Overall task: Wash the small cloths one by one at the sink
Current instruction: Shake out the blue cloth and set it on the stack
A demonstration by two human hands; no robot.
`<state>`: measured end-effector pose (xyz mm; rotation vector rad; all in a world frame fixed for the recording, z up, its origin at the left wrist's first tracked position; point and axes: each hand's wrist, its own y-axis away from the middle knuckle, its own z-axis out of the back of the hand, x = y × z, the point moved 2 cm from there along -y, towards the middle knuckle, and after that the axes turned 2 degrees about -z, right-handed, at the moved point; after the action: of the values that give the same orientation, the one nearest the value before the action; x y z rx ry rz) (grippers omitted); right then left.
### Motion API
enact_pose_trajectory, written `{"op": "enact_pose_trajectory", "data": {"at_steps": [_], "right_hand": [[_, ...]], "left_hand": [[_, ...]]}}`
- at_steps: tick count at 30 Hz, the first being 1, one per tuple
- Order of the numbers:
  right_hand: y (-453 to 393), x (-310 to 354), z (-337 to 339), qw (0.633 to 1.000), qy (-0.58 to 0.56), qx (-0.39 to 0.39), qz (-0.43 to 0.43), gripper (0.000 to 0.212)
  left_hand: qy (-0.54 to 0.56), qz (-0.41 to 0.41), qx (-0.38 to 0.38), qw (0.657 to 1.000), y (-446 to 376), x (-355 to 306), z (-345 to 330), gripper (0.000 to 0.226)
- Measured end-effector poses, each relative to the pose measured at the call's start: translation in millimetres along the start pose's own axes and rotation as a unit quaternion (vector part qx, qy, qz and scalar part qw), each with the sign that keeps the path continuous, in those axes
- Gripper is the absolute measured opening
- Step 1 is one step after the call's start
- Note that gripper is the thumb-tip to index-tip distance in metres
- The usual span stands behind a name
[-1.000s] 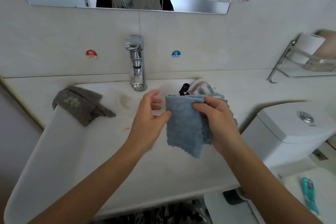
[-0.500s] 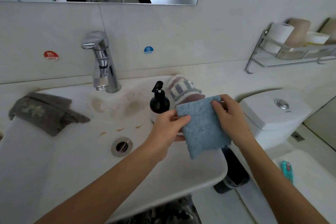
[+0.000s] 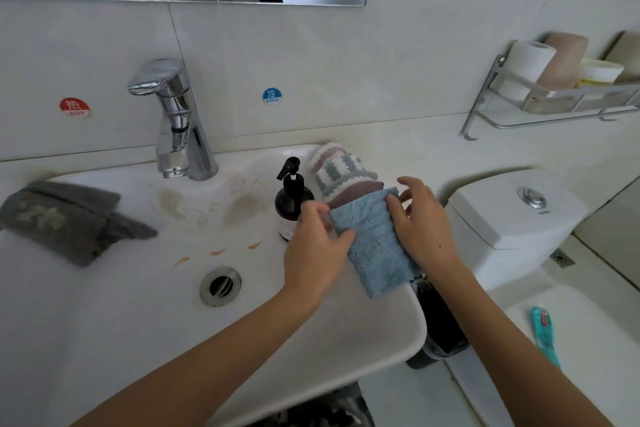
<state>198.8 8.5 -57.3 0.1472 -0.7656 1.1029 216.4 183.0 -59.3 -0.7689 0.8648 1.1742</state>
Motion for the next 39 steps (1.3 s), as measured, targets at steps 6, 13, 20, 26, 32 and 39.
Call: {"op": "enact_pose_trajectory", "data": {"at_steps": [6, 13, 20, 26, 32, 39], "right_hand": [[11.1, -1.8, 6.7, 0.980, 0.016, 0.059, 0.187, 0.067], [11.6, -19.0, -5.7, 0.959, -0.014, 0.248, 0.139, 0.079], [16.0, -8.7, 4.3, 0.965, 0.061, 0.201, 0.156, 0.085], [32.8, 38.4, 9.6, 0.955, 0.047, 0.052, 0.290, 0.056], [54.8, 120.3, -28.7, 0.916, 0.014, 0.155, 0.370, 0.047], [58.6, 190.1, -84.7, 0.878, -0.003, 0.261, 0.401, 0.038]], "left_hand": [[-0.240, -0.296, 0.085, 0.921, 4.3, -7.8, -4.6, 0.082], [-0.276, -0.236, 0.183, 0.914, -0.5, 14.9, -23.4, 0.101], [-0.289, -0.238, 0.195, 0.907, 4.8, 11.5, -9.8, 0.100], [-0.373, -0.231, 0.252, 0.863, 21.5, 28.3, 64.3, 0.076], [-0.381, -0.091, 0.196, 0.899, 5.3, 55.5, 172.2, 0.055], [-0.348, -0.023, -0.099, 0.932, -21.6, 109.1, 287.7, 0.034]]}}
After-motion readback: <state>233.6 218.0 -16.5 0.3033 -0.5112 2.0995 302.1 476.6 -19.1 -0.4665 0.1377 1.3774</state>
